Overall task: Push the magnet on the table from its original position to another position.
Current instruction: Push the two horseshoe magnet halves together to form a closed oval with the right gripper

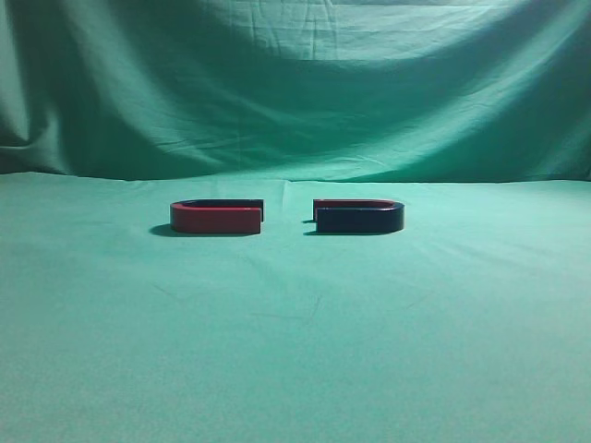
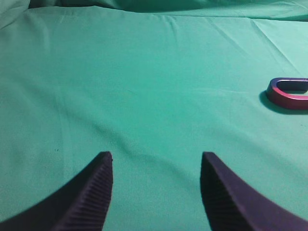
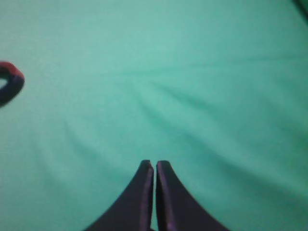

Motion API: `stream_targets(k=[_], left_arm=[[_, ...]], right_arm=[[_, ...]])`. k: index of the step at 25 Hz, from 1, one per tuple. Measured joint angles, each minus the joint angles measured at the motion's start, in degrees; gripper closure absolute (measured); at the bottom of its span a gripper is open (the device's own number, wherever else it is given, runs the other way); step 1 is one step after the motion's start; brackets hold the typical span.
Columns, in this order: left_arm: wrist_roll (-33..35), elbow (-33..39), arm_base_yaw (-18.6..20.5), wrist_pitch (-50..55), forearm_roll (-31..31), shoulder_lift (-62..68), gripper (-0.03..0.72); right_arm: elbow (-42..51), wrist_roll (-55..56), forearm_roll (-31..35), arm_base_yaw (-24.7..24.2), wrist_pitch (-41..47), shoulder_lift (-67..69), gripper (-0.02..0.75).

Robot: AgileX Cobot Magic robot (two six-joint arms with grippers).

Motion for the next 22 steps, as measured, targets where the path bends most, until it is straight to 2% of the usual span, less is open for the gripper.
stream_targets(k=[6, 12, 15, 18, 22], left_arm=[[0.00, 0.00, 0.00, 0.00, 0.00, 0.00, 0.316], [0.00, 0.00, 0.00, 0.00, 0.00, 0.00, 0.316], [0.00, 0.00, 0.00, 0.00, 0.00, 0.00, 0.316], [0.00, 0.00, 0.00, 0.00, 0.00, 0.00, 0.316], [0.00, 0.00, 0.00, 0.00, 0.00, 0.00, 0.316]], right_arm=[[-11.18, 0.02, 3.01, 0.00, 11.79, 17.08, 0.738], [-19.21, -5.95, 8.71, 0.11, 15.00, 27.19, 0.738], [-23.19, -8.27, 11.03, 3.19, 15.10, 32.28, 0.738], [-27.75, -8.66, 10.80, 7.19, 14.67, 38.62, 0.738], [-34.18, -7.79, 10.30, 9.69, 14.47, 48.71, 0.738]])
